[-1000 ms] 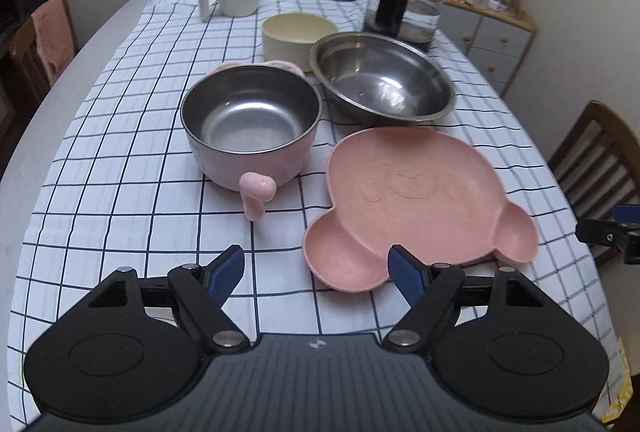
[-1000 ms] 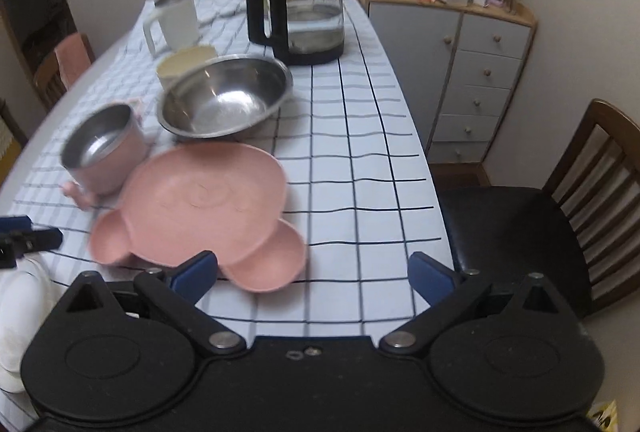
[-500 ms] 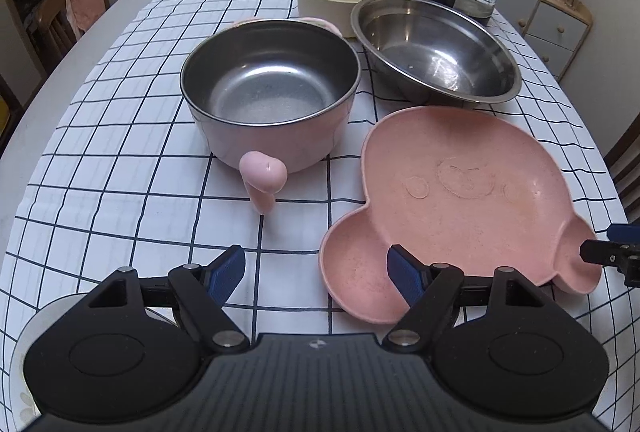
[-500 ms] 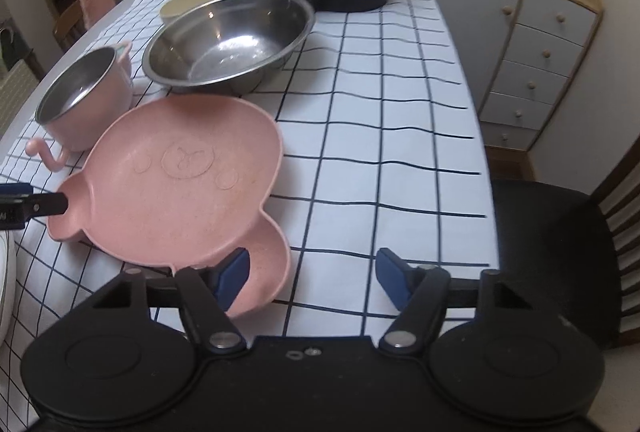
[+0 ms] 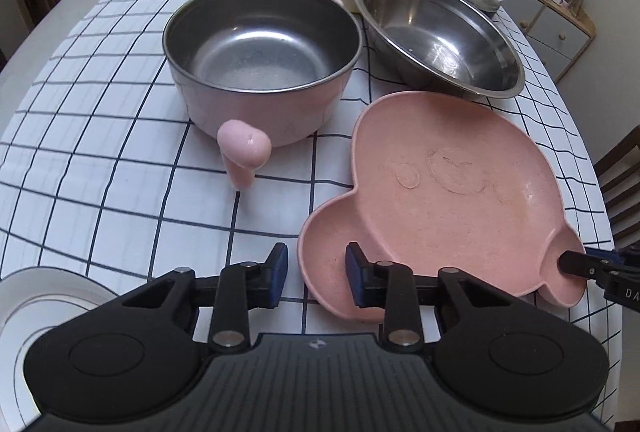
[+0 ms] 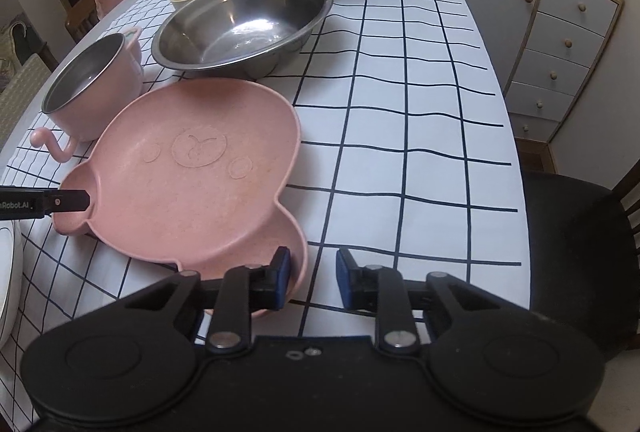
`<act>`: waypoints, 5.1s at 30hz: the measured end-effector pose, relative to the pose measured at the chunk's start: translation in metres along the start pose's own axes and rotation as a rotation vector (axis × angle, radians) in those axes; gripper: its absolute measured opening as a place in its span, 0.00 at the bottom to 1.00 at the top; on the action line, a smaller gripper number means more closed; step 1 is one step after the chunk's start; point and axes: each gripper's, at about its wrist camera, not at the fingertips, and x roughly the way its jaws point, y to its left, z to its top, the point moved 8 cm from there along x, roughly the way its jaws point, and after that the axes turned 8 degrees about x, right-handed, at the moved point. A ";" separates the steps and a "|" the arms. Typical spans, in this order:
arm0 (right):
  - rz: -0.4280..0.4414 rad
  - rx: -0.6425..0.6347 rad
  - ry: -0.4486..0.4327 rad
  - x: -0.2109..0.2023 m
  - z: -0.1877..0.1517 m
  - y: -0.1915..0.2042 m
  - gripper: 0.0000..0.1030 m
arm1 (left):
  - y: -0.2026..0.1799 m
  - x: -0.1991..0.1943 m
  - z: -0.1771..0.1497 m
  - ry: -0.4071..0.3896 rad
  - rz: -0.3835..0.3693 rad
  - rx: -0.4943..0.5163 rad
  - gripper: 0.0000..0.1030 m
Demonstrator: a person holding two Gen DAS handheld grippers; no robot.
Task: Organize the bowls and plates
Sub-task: 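Move both tools toward the pink bear-shaped plate, then close the left gripper on the pink plate rim while the right gripper closes too, then carry the pink plate with both grippers and lower it onto the white plates, then open both grippers and lift them off the pink plate, then move both tools to the rim of the large steel bowl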
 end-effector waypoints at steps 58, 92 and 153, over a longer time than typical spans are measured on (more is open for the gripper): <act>0.038 -0.010 -0.181 -0.107 -0.083 0.214 0.09 | 0.179 -0.168 -0.088 -0.088 -0.024 0.053 0.12; 0.059 -0.022 -0.070 -0.058 -0.149 0.250 0.09 | 0.215 -0.151 -0.161 -0.036 0.015 0.063 0.12; 0.068 -0.036 -0.268 -0.153 -0.077 0.220 0.87 | 0.080 -0.232 -0.054 -0.338 -0.029 0.251 0.73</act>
